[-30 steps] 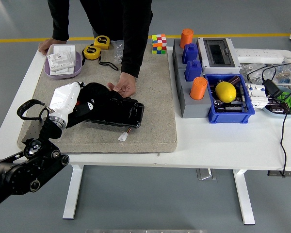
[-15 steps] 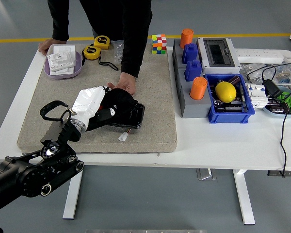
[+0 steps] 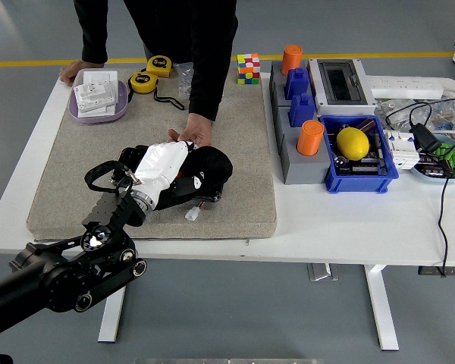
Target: Pick the rag up,wipe the panel,place it on the desk
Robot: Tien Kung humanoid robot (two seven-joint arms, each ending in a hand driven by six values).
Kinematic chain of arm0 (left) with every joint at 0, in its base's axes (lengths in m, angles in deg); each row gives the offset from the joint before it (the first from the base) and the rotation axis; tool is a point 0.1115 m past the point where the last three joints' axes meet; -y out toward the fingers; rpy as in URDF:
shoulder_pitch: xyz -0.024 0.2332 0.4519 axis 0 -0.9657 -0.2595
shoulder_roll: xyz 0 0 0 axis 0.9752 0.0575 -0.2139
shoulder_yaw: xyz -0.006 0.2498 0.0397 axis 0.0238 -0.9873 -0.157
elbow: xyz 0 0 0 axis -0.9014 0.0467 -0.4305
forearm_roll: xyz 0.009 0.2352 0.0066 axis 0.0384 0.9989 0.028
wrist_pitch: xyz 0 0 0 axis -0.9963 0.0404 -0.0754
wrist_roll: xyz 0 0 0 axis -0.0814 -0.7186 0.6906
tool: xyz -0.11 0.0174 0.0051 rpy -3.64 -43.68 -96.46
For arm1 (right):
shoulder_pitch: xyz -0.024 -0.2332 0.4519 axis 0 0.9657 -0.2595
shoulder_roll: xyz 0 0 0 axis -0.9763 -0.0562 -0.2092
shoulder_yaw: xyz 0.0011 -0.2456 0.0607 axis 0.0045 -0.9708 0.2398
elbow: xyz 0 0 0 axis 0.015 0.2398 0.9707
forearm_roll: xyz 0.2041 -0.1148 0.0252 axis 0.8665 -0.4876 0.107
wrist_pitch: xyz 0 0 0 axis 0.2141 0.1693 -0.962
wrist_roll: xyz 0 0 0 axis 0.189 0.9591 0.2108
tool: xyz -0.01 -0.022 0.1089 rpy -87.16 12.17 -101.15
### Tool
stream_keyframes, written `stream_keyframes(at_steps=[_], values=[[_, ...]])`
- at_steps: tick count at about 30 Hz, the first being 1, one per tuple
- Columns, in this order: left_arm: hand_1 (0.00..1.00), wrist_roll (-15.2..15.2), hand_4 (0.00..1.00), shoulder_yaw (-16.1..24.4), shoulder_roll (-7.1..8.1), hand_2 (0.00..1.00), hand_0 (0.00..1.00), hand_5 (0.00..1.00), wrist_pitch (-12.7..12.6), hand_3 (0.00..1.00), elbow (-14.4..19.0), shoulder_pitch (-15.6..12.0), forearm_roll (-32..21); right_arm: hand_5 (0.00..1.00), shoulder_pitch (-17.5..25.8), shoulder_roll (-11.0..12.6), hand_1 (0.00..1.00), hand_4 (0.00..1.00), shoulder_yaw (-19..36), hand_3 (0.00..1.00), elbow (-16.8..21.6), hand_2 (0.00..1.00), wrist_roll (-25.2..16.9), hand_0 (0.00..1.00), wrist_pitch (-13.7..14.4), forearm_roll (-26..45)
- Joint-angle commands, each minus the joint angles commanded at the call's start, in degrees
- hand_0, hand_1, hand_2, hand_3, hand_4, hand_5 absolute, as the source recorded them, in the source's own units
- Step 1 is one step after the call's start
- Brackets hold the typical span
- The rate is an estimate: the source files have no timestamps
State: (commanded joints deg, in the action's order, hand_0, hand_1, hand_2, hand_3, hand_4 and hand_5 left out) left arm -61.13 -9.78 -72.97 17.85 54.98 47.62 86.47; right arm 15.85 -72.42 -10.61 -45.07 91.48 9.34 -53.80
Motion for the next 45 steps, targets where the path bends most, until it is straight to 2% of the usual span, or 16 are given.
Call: stream_keyframes(at_steps=[15, 30, 39, 45], values=[[0.163, 0.8, 0.081, -1.5, -0.60, 0.508, 0.276, 0.002, 0.0, 0.412, 1.5, 0.1, 0.2, 0.571, 0.0, 0.0, 0.625, 0.998, -0.5, 0.619, 0.1, 0.694, 0.0, 0.737, 0.1, 0.3], [0.163, 0.5, 0.077, 4.1, 0.44, 0.507, 0.274, 0.002, -0.4, 0.412, -2.3, -1.3, 0.9, 0.571, 0.3, 0.0, 0.625, 0.998, -0.5, 0.619, 0.2, 0.694, 0.0, 0.738, 0.3, 0.5], [0.163, 0.3, 0.079, 7.3, 1.77, 0.509, 0.275, 0.002, -0.4, 0.412, -3.4, -2.6, 1.9, 0.571, 0.5, 0.0, 0.624, 0.998, -0.3, 0.620, 0.2, 0.694, 0.0, 0.736, 0.4, 0.4], [0.163, 0.2, 0.078, 8.6, 2.14, 0.508, 0.274, 0.002, -0.5, 0.412, -4.4, -2.9, 2.3, 0.571, 0.5, 0.0, 0.624, 0.998, -0.3, 0.620, 0.2, 0.694, 0.0, 0.738, 0.4, 0.5]])
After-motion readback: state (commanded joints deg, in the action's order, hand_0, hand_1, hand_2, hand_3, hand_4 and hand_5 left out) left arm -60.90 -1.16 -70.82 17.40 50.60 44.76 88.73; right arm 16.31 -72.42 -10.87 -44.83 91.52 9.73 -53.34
